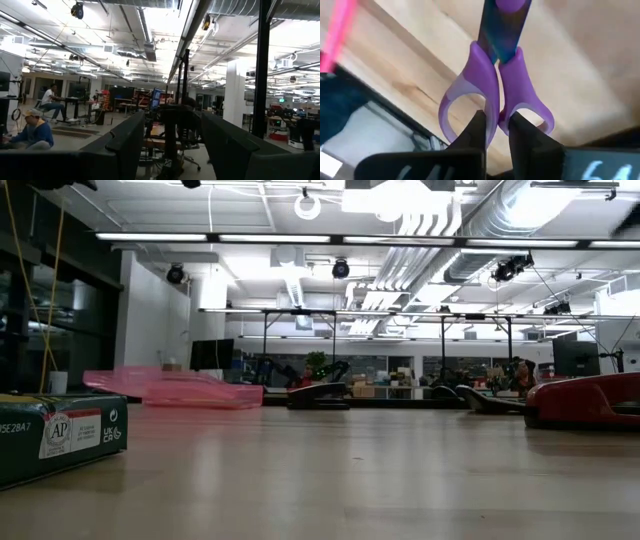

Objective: Pack school essentials
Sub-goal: Put the purple scissors into the pink supply box

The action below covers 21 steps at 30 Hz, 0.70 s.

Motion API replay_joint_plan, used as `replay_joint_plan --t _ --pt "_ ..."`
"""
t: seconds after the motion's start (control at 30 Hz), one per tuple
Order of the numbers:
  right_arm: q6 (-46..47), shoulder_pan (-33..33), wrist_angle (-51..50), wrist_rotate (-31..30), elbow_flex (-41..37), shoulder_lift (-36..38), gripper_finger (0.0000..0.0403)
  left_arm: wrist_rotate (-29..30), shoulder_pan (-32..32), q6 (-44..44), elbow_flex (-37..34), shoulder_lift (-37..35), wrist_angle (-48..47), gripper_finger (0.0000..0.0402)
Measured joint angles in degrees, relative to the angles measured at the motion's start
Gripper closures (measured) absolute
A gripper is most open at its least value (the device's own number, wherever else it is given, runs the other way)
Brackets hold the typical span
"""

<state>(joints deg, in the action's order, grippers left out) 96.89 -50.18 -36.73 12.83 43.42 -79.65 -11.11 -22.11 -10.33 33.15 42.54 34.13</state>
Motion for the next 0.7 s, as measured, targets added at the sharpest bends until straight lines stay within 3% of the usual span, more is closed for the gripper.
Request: replay_joint_plan --t 0.17,0.33,0.53,0.7 --pt "-8.68 6.72 -5.5 -15.01 0.07 11.73 0.0386 0.0 0.0 0.02 0.0 0.0 -0.04 0.0216" --pt "-30.18 21.83 -2.34 -21.78 0.13 14.73 0.0386 1.94 0.0 0.01 0.0 0.02 -0.2 0.0216" --pt "-58.46 41.48 18.03 -22.6 0.13 10.21 0.0386 3.02 0.0 0.01 -0.02 0.02 -3.73 0.0216" --pt "-71.67 52.27 38.69 -18.84 0.35 5.96 0.0386 6.06 0.07 -0.81 -0.02 0.68 -9.51 0.0216"
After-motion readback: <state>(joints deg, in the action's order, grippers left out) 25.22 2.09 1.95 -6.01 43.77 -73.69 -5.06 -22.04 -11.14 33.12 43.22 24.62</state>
